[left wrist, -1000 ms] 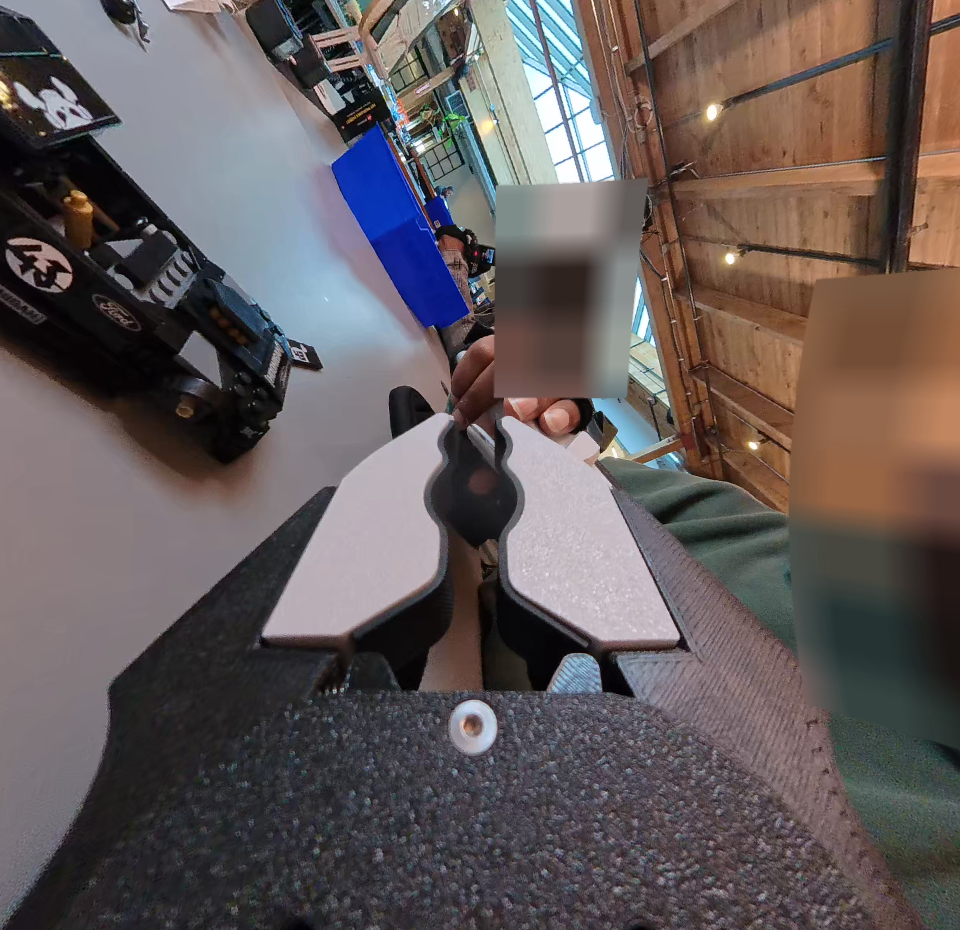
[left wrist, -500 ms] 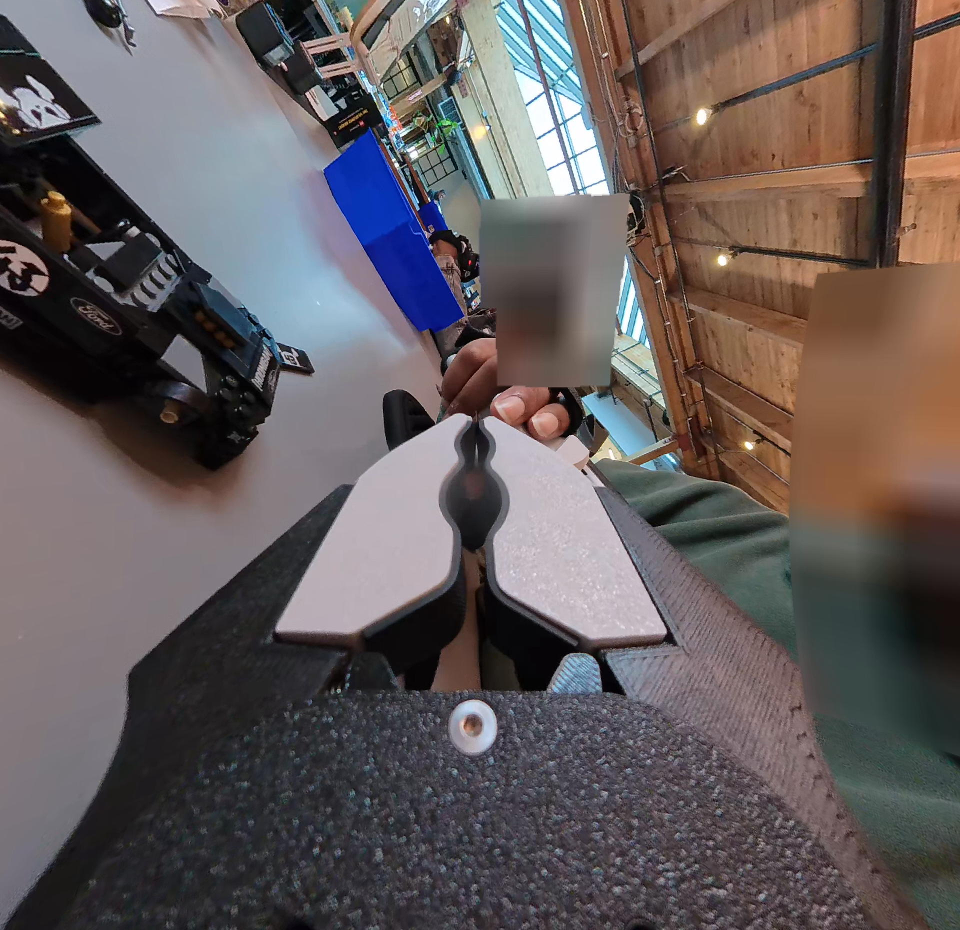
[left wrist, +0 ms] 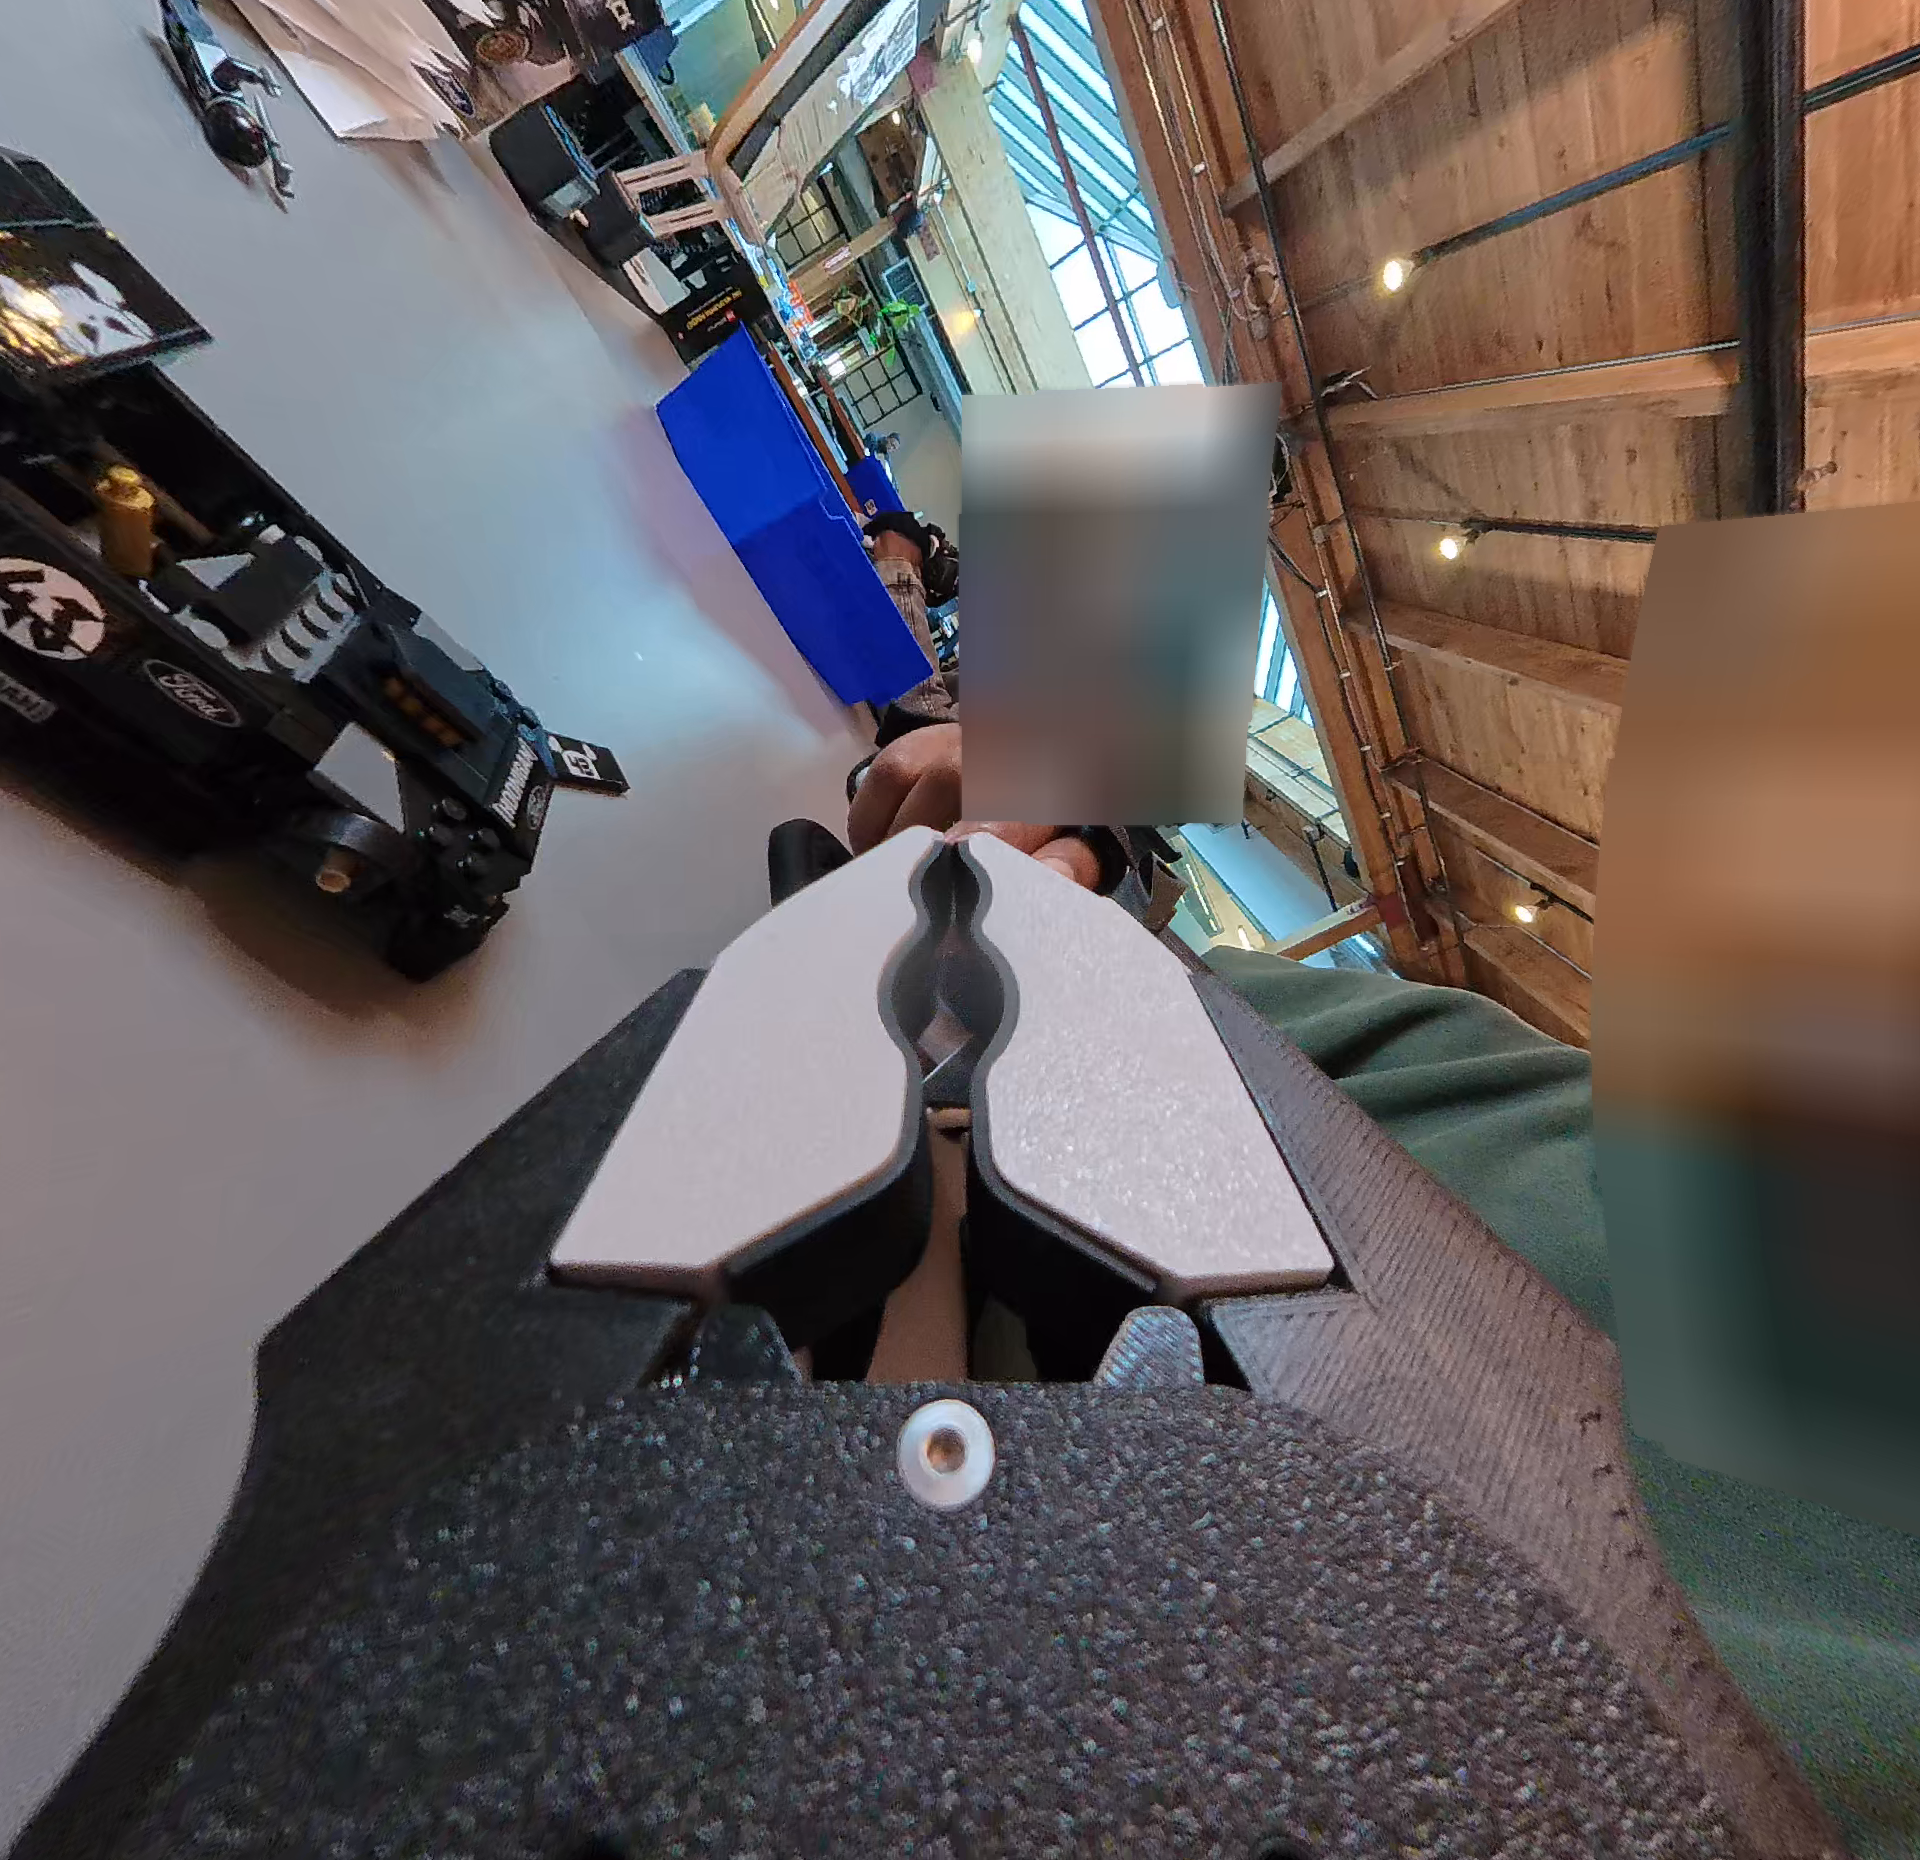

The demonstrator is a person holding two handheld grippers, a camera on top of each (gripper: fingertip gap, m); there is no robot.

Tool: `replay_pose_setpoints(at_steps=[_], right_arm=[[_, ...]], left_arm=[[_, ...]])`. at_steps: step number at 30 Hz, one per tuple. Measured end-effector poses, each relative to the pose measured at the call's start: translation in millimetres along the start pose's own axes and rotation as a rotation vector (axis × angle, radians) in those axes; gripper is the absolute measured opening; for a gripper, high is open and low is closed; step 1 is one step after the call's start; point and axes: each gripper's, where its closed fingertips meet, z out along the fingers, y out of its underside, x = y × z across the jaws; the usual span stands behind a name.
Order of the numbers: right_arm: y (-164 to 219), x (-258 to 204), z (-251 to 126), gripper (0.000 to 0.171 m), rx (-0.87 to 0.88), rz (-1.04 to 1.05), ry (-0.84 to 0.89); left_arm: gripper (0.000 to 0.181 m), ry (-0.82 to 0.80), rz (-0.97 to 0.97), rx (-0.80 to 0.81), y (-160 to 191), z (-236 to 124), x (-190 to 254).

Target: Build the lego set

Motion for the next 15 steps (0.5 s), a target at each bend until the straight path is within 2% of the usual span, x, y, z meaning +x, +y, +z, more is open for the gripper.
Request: replay_pose_setpoints(at_steps=[2, 4, 7, 11, 13, 15], right_arm=[[-1, 4, 0, 0.026, 0.006, 0.038, 0.015], [-1, 15, -2, 0.026, 0.048, 0.218, 0.035], [11, 41, -6, 0.022, 0.093, 0.651, 0.032], [10, 48, -7, 0.020, 0.183, 1.300, -0.172], [5, 53, -7, 0.020, 0.279, 1.518, -0.232], [7, 55, -5, 0.018, 0.318, 1.628, -0.236]], left_arm=[[0.000, -0.009, 0.015, 0.014, -3, -2, 0], [0.000, 0.009, 0.043, 0.058, -10, -5, 5], [0.000, -0.002, 0.109, 0.135, -23, -10, 9], [0.001, 0.010, 0.202, 0.274, -40, -19, 19], [0.001, 0.028, 0.242, 0.323, -45, -20, 26], [0.000, 0.042, 0.267, 0.355, -46, -21, 32]])
